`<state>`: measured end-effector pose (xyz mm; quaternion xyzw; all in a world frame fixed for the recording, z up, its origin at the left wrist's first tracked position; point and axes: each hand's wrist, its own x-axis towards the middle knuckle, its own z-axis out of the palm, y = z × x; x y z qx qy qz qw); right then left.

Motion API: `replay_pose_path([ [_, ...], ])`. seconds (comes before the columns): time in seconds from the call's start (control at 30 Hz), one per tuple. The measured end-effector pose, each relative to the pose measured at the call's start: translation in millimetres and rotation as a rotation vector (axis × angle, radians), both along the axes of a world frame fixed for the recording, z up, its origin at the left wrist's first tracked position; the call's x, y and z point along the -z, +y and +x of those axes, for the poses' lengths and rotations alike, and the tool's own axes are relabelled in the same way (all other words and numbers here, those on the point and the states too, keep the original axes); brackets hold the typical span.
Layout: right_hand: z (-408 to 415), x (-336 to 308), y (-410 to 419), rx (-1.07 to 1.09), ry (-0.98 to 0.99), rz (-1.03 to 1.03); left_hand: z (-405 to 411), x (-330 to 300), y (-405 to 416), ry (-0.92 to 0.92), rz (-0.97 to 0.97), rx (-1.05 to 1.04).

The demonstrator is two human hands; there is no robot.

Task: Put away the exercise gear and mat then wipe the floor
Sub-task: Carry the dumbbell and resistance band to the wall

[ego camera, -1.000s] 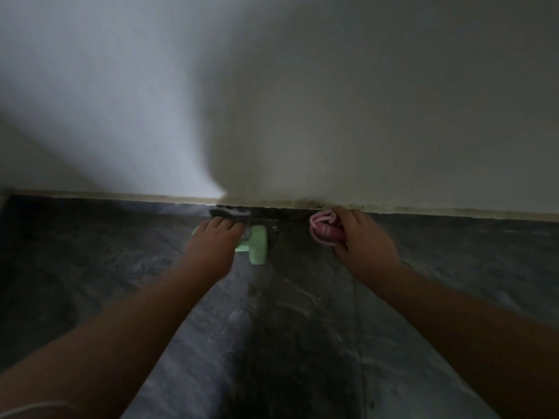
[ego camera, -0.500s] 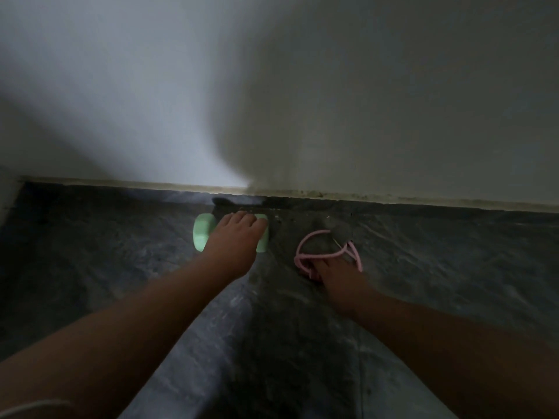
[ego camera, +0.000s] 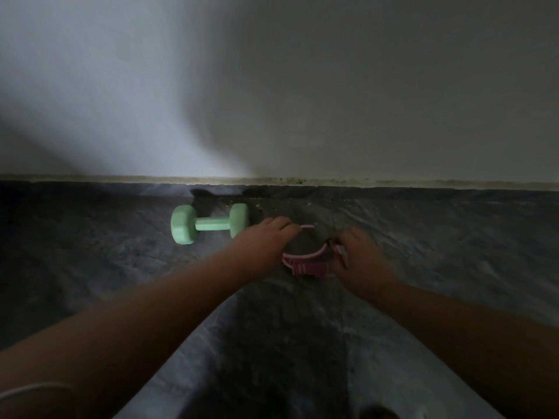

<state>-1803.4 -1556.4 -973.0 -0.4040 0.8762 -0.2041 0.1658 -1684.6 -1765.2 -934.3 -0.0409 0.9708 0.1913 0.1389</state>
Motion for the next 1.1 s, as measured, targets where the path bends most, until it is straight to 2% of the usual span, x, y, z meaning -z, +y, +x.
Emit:
replay_pose_path([
  [0.1, 0.8, 2.7, -5.3, 0.369, -0.247, 0.073, -3.5, 11.7, 18.0, -0.153, 0.15, -0.131],
  [0.2, 8.3, 5.0, -13.3, 0.449, -0.536, 0.153, 0.2, 25.8, 28.9, -0.225, 0.257, -0.272],
  [0.3, 16.0, 17.5, -18.9, 0.524, -0.678, 0.151, 3.9, 35.7, 32.3, -0.264, 0.27, -0.388],
  [0.43, 19.5, 21.9, -28.3, 0.577, -0.679, 0.137, 5.7, 46.8, 37.1, -0.365, 0.271, -0.439],
  [0.57, 16.3, 29.2, -36.8, 0.545, -0.708, 0.082, 4.8, 50.5, 34.9, -0.376, 0.299, -0.464],
  [0.7, 6.9, 27.1, -50.3, 0.592, -0.707, 0.002, 1.9, 51.3, 28.2, -0.348, 0.346, -0.521],
  [0.87, -12.1, 24.5, -72.5, 0.643, -0.656, -0.085, -12.7, 44.1, 8.6, -0.226, 0.332, -0.639],
  [0.97, -18.2, 29.8, -79.8, 0.63, -0.66, -0.023, -15.3, 40.4, -0.7, -0.169, 0.338, -0.662],
  [1.1, -15.1, 37.3, -80.0, 0.604, -0.668, 0.062, -7.8, 42.7, -0.7, -0.25, 0.32, -0.615],
])
